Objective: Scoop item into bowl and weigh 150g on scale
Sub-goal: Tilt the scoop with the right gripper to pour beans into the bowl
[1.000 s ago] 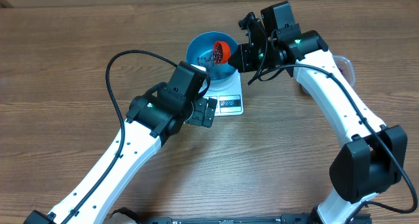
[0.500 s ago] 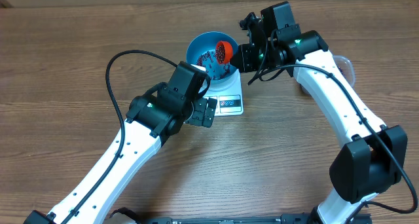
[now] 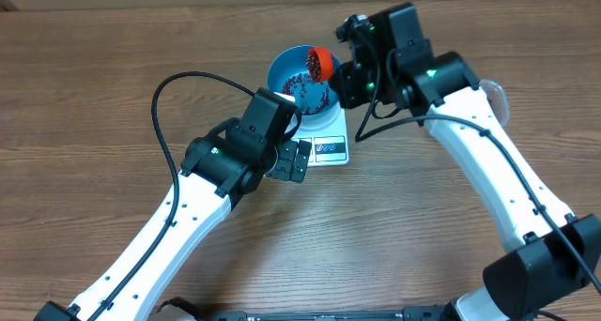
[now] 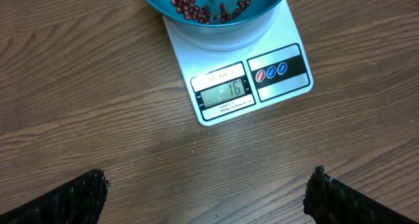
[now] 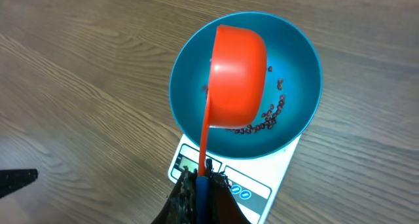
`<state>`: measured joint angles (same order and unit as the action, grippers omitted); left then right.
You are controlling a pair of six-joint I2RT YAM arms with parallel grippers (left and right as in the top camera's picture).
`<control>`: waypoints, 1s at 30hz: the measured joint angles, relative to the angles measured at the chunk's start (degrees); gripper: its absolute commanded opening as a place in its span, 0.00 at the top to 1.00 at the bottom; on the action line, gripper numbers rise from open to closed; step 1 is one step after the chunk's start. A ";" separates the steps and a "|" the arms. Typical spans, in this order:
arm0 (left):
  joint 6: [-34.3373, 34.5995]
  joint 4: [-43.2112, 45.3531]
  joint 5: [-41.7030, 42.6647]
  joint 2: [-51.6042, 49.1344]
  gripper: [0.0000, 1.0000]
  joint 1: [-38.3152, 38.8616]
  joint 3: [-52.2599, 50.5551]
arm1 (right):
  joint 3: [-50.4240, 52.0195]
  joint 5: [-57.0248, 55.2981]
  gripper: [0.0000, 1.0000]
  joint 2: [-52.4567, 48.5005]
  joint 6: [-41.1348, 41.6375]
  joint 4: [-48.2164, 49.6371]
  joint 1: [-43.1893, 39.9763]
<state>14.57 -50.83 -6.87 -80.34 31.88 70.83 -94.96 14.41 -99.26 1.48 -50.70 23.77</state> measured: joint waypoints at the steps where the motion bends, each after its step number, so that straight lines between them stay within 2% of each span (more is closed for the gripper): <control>1: 0.00 0.00 0.00 0.00 0.00 0.00 0.00 | 0.00 -1.29 0.96 0.02 -0.24 -0.13 0.72; 8: 0.00 0.00 0.00 0.00 0.00 0.00 0.00 | 0.00 -7.54 0.96 0.02 -1.09 -0.39 2.25; 20: 0.00 -0.02 0.00 0.00 0.00 0.00 0.00 | 0.00 -10.43 0.96 0.02 -1.68 0.68 2.25; 30: 0.00 0.00 0.00 0.00 0.00 0.00 0.00 | 0.00 -11.28 0.96 0.02 -7.89 1.03 4.02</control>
<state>14.57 -50.83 -6.87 -80.34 31.88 70.83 -94.96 3.14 -99.24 -6.42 -49.67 27.79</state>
